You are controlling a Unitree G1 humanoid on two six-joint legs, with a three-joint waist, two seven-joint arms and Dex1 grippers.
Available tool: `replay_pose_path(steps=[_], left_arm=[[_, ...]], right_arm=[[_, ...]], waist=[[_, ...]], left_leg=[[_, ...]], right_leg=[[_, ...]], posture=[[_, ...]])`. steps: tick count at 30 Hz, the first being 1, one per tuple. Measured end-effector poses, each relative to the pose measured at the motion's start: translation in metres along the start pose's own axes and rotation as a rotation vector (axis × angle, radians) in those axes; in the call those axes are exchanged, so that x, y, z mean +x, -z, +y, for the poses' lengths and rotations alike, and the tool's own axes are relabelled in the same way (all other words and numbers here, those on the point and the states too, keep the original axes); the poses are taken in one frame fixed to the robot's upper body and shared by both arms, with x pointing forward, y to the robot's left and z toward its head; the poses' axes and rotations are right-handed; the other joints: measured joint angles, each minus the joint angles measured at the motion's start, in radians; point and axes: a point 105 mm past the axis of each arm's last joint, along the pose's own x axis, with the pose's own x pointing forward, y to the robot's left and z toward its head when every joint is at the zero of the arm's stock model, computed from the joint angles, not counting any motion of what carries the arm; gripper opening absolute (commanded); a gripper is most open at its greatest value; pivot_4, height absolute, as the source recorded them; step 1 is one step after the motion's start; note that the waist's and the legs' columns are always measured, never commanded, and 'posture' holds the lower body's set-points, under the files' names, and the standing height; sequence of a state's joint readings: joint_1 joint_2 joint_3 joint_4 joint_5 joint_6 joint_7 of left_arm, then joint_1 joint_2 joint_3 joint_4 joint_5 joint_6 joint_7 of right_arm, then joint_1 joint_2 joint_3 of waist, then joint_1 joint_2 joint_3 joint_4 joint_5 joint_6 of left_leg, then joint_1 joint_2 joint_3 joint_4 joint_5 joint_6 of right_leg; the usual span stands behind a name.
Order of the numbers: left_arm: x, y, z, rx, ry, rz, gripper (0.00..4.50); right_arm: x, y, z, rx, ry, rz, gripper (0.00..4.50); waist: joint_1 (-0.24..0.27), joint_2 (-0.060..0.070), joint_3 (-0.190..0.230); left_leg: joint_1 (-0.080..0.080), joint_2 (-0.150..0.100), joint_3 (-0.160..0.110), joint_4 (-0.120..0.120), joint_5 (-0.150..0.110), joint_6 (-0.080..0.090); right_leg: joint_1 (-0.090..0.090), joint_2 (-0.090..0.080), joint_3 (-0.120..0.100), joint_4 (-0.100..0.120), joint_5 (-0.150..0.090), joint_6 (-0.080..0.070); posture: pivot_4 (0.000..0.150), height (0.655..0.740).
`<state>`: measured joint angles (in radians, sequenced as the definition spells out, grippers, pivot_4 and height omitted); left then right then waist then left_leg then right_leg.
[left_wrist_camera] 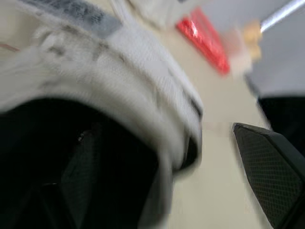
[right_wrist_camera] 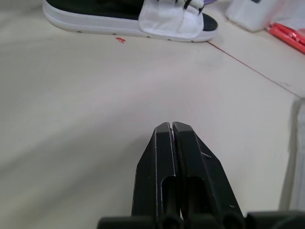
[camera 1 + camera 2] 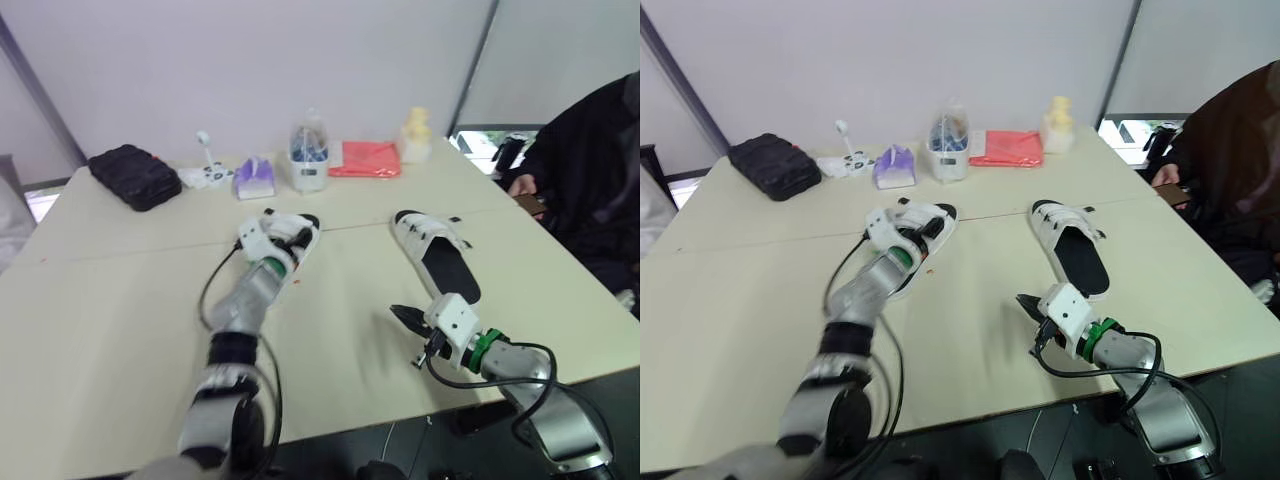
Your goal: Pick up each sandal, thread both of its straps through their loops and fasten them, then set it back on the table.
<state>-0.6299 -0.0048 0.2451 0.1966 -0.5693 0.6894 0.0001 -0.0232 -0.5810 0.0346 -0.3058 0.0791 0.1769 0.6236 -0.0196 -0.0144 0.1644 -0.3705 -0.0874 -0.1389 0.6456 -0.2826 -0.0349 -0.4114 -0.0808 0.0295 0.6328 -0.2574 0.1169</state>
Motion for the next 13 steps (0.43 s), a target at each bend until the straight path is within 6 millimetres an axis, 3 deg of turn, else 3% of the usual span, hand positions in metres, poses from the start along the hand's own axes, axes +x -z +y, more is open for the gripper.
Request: replay_pose_path(steps=[4, 8, 13], left_arm=[[-0.050, 0.008, 0.013, 0.225, 0.042, 0.119, 4.46], [-0.103, 0.022, 0.017, 0.451, 0.179, 0.231, 4.46], [-0.151, 0.048, 0.026, 0.512, 0.294, 0.347, 4.46]], right_arm=[[0.001, 0.000, -0.002, 0.034, 0.010, -0.016, 0.00], [-0.002, -0.006, -0.017, 0.145, 0.061, -0.066, 0.00], [-0.012, -0.006, -0.025, 0.331, 0.023, -0.085, 0.00]], waist=[[0.008, 0.001, 0.000], [0.012, 0.002, -0.001], [0.030, 0.005, -0.001]], left_leg=[[0.001, 0.000, 0.000, 0.001, 0.000, 0.000], [0.001, 0.000, -0.001, 0.001, -0.001, 0.001], [0.000, 0.000, 0.000, 0.001, -0.004, 0.007]], right_leg=[[0.001, 0.000, 0.000, 0.001, 0.001, -0.001], [0.002, -0.001, 0.000, -0.001, 0.001, -0.002], [0.002, -0.002, 0.000, -0.003, 0.000, -0.004]], posture=[[0.150, 0.7400], [0.150, 0.7400], [0.150, 0.7400]])
